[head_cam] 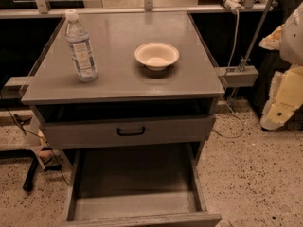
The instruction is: Place blue plastic bottle into middle drawer
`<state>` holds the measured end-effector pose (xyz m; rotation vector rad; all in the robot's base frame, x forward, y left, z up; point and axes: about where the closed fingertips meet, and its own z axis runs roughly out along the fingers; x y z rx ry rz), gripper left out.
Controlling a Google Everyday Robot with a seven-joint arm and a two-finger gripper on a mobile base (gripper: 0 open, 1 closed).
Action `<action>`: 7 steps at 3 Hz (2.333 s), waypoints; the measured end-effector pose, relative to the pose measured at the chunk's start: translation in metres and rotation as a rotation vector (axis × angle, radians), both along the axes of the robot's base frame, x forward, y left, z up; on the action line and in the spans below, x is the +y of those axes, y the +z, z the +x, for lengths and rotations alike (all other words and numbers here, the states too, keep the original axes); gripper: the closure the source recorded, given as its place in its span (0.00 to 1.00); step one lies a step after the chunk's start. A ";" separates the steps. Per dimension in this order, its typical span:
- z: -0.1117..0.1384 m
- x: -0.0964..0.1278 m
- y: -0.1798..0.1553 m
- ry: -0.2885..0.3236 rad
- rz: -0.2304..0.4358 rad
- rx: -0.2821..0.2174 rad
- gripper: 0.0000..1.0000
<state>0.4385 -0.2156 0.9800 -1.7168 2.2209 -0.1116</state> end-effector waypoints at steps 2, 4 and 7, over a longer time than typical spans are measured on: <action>0.008 0.012 0.003 0.021 0.034 -0.016 0.00; 0.045 0.099 0.004 0.185 0.149 0.007 0.00; 0.051 0.116 -0.021 0.047 0.296 0.013 0.00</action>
Offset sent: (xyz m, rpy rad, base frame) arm 0.0173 0.0246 0.0016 0.0754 -0.0157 0.0452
